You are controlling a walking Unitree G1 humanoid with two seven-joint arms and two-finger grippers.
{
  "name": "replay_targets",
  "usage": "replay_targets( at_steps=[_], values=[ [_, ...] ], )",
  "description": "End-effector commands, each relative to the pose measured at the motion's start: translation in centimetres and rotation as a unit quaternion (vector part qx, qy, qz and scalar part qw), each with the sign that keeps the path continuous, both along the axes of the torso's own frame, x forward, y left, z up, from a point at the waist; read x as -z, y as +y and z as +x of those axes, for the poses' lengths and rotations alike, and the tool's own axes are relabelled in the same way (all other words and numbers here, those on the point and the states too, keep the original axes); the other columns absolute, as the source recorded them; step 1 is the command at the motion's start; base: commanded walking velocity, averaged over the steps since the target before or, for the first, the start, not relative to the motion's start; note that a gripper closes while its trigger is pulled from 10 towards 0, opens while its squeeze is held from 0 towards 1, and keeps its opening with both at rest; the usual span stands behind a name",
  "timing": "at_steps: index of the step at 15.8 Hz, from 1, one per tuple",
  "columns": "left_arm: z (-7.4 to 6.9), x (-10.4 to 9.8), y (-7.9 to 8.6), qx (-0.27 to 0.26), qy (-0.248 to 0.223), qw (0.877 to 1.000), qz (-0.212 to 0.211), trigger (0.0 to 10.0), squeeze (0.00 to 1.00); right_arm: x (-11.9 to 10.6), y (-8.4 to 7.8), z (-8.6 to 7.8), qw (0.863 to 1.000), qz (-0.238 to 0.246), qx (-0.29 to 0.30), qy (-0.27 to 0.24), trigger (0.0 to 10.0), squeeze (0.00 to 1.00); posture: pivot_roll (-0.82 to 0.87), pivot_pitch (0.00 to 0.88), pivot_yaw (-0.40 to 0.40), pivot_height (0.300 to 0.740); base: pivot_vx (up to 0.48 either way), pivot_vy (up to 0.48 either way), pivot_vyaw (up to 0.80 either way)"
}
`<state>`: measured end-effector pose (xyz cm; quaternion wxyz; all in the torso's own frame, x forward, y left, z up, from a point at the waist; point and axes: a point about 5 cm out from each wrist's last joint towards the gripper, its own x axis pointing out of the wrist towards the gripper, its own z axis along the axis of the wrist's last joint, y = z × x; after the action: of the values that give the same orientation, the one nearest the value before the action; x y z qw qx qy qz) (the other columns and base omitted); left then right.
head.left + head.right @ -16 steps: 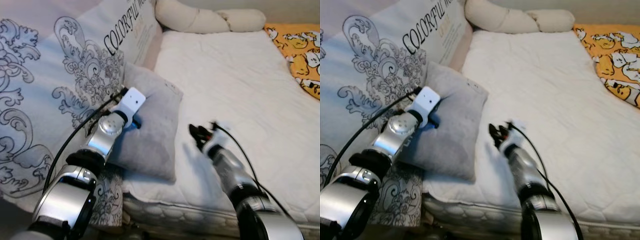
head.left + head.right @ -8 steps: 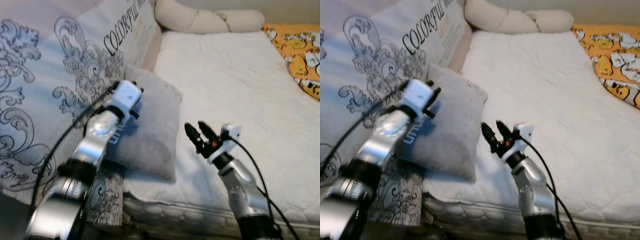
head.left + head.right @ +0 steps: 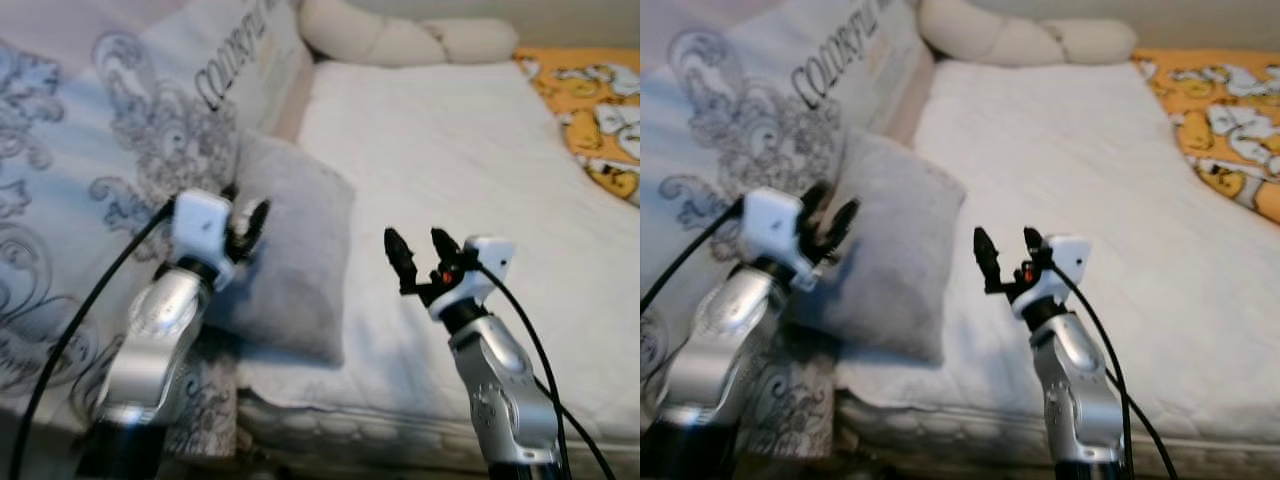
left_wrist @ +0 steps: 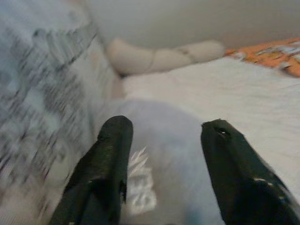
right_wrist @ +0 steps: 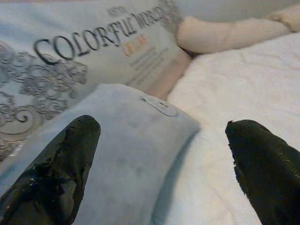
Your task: Clean up the room
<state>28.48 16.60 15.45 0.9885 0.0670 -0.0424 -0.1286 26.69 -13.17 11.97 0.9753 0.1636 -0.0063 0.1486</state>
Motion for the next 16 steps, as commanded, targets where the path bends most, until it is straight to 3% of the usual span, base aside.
replay_targets(
  at_steps=[1,4,7,10,16],
  values=[
    [-0.3,-0.4,0.5,-0.020,0.002,1.000,-0.004,10.0,0.88,-0.3,0.0,-0.3,1.000,-0.012,0.010,0.004,10.0,0.00,0.01,0.000,0.010,0.740,0.000,-0.480,0.00],
    [-2.4,1.1,2.6,-0.085,0.045,0.995,-0.009,10.0,0.88,0.4,-0.3,-1.1,0.997,-0.064,0.016,0.035,10.0,0.00,0.01,0.000,0.007,0.740,0.000,-0.480,0.00],
    [-3.1,1.5,2.6,-0.092,0.062,0.994,-0.006,10.0,0.88,0.5,-0.6,-1.2,0.996,-0.079,0.029,0.042,10.0,0.00,0.02,0.000,-0.001,0.740,0.000,-0.480,0.00],
    [-3.8,2.1,2.7,-0.109,0.083,0.991,-0.006,10.0,0.88,0.9,-1.1,-1.0,0.988,-0.135,0.058,0.054,10.0,0.00,0.02,0.000,-0.005,0.740,0.000,-0.480,0.00],
    [-3.8,2.6,2.7,-0.117,0.101,0.988,-0.013,10.0,0.88,0.9,-1.7,-0.9,0.987,-0.139,0.055,0.053,10.0,0.00,0.00,0.000,0.000,0.740,0.000,-0.480,0.00]
  ],
)
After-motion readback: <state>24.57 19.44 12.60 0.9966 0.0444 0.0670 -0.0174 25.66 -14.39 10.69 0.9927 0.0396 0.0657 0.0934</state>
